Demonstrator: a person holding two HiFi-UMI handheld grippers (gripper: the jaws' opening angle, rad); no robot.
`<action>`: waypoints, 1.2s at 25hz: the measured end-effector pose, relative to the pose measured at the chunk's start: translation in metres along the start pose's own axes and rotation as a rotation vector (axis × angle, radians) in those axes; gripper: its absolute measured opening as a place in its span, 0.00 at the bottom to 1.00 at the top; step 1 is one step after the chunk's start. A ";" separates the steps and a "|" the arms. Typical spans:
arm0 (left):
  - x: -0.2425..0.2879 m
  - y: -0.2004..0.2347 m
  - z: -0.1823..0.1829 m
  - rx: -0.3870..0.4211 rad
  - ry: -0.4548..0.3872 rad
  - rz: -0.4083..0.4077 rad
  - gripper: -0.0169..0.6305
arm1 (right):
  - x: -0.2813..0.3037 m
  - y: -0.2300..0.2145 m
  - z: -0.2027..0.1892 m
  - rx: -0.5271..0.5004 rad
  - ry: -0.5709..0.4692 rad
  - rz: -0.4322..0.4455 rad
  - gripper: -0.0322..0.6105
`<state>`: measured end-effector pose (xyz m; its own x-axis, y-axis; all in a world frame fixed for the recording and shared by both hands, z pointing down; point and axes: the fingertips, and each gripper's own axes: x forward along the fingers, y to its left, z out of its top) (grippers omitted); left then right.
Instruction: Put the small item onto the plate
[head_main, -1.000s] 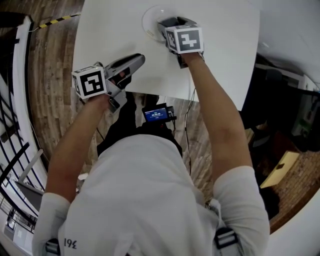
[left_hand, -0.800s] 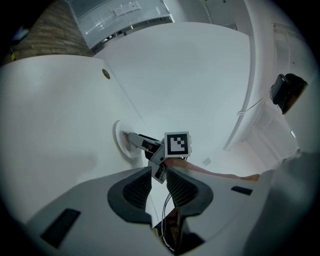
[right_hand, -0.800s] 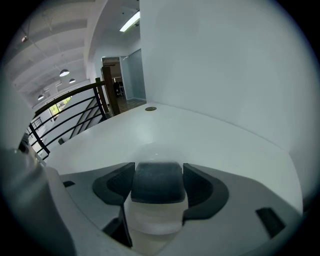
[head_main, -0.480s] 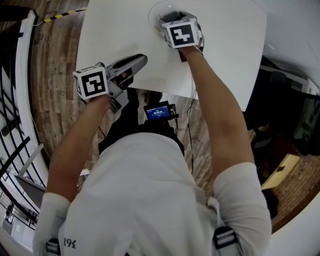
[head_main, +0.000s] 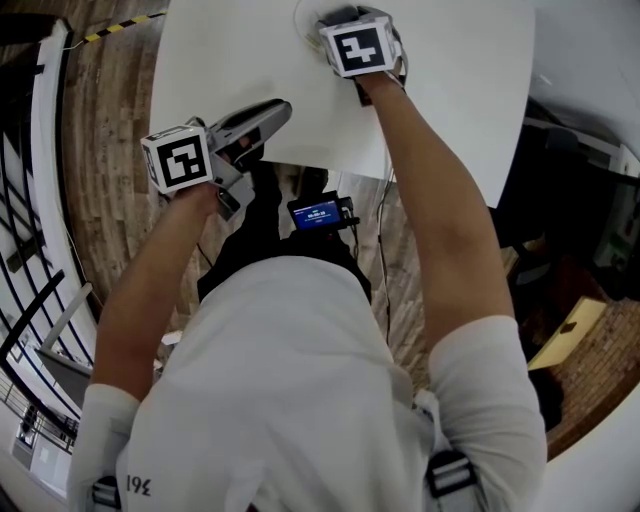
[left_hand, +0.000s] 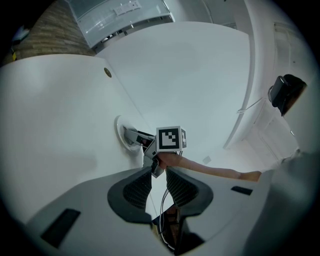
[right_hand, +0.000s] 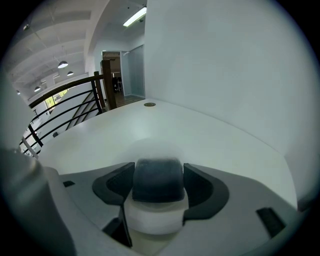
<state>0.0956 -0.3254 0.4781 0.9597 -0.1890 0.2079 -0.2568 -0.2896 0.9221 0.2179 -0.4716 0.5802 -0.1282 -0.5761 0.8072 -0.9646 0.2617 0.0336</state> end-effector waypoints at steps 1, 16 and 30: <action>0.000 0.000 0.000 0.000 0.000 0.001 0.17 | -0.001 -0.002 -0.001 0.000 0.005 -0.007 0.53; -0.007 -0.002 -0.007 -0.001 -0.009 -0.004 0.17 | -0.008 0.003 -0.001 0.047 -0.027 0.032 0.53; -0.004 -0.016 0.006 0.023 -0.042 -0.037 0.17 | -0.032 0.000 -0.002 0.048 -0.043 0.020 0.53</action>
<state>0.0951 -0.3260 0.4604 0.9630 -0.2170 0.1597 -0.2245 -0.3185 0.9210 0.2219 -0.4519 0.5555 -0.1568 -0.6039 0.7815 -0.9714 0.2370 -0.0117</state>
